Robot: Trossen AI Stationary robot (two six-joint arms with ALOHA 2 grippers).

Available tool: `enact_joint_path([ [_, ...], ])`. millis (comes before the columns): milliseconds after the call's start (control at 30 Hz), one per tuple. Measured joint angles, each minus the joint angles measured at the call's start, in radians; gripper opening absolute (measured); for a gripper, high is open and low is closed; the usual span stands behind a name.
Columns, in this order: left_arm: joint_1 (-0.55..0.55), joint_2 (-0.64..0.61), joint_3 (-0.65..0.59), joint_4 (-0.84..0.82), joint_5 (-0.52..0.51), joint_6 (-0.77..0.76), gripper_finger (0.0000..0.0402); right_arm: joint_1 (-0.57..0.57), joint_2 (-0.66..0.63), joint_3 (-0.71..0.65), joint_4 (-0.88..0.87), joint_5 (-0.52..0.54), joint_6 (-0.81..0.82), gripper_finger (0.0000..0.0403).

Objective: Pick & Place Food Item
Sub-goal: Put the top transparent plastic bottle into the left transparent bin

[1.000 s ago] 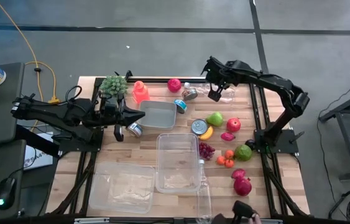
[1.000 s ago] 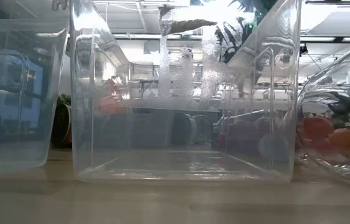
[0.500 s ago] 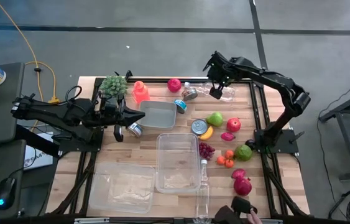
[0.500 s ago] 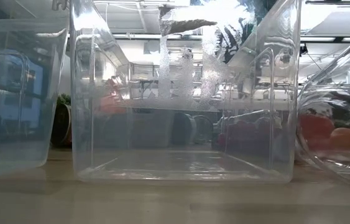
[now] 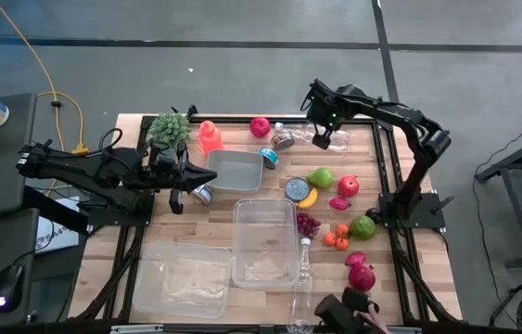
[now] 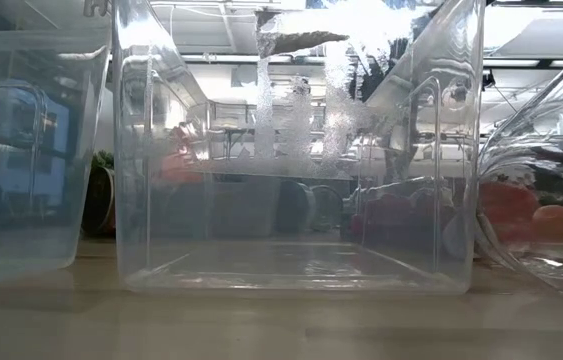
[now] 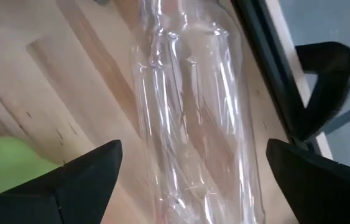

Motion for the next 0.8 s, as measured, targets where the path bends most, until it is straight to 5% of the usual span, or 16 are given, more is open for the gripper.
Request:
enact_joint_path([
  [467,0.0,0.0,0.0,-0.054,0.0,0.003,0.0001,0.005,0.151,0.001,-0.004,0.091,0.057,0.0388],
  [800,0.01,0.0,0.0,-0.061,-0.007,0.002,0.0001,0.005,0.162,0.001,0.021,0.063,0.08,0.0369],
])
